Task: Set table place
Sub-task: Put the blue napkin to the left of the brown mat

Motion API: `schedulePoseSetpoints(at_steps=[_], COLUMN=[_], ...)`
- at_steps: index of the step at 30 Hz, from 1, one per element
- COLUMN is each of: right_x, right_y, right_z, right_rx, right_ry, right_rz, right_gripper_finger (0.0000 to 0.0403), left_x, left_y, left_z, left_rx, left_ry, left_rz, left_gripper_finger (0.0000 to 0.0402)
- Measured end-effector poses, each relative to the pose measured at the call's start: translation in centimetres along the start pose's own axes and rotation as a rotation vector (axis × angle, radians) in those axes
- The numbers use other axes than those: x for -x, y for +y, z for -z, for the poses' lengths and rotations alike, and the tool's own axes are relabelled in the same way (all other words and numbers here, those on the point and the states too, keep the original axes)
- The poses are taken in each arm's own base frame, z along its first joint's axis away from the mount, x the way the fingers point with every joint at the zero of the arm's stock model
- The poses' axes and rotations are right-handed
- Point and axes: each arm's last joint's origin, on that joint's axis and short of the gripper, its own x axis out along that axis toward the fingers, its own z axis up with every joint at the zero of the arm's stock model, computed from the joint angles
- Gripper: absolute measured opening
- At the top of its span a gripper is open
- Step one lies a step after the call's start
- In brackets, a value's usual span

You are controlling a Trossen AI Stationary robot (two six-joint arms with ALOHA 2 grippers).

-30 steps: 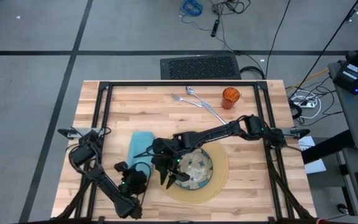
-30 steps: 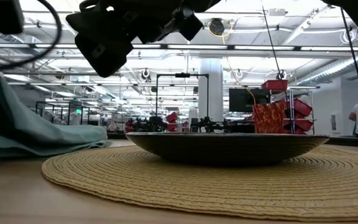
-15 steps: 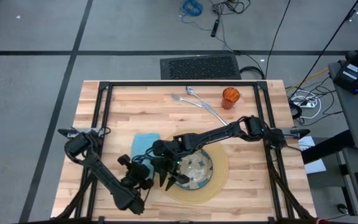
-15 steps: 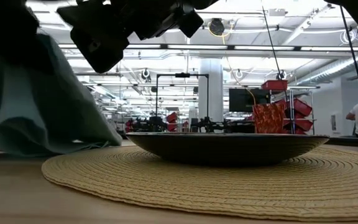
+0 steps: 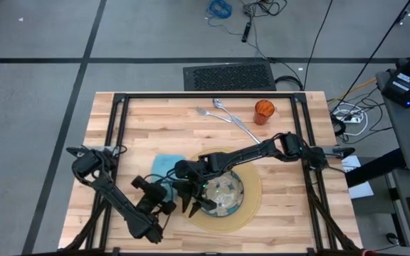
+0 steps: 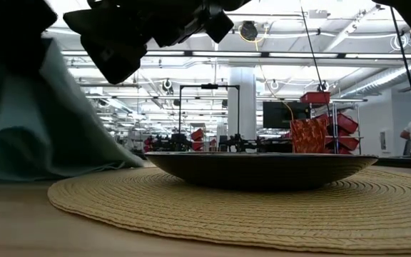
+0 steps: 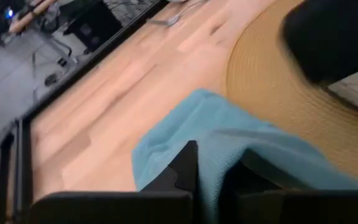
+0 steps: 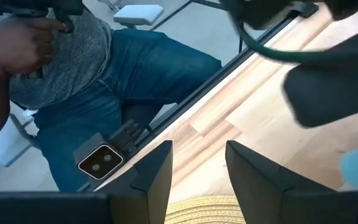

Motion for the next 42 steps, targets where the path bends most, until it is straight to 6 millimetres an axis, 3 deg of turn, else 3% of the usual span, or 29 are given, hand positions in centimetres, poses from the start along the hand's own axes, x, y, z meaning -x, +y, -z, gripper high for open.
schedulePoseSetpoints(at_steps=[5,13,19,25,32,42], right_x=[-0.1,-0.1,-0.4,-0.5,-0.5,-0.8], right_y=[0.1,0.1,0.4,0.4,0.5,0.2], right_z=[0.0,0.0,-0.1,-0.2,0.0,0.9], right_rx=[0.003,0.009,0.017,0.021,0.005,-0.023], right_ry=[0.002,0.001,0.001,-0.002,0.008,0.006], right_rz=[-0.001,-0.002,-0.008,-0.008,-0.010,-0.011], right_gripper_finger=[0.0141,0.0141,0.0141,0.0141,0.0141,0.0141], left_x=[-0.5,-0.7,-0.6,-2.4,-4.9,-3.4], left_y=[0.8,1.3,2.9,5.2,5.5,5.4], left_z=[2.0,2.8,2.7,2.9,5.9,6.9], left_rx=[0.074,0.043,0.067,0.082,0.172,0.163], left_ry=[0.020,0.009,0.027,0.030,0.061,0.119], left_rz=[-0.044,-0.055,-0.047,-0.074,0.006,0.067], left_gripper_finger=[0.0000,0.0000,0.0000,0.0000,0.0000,0.0000])
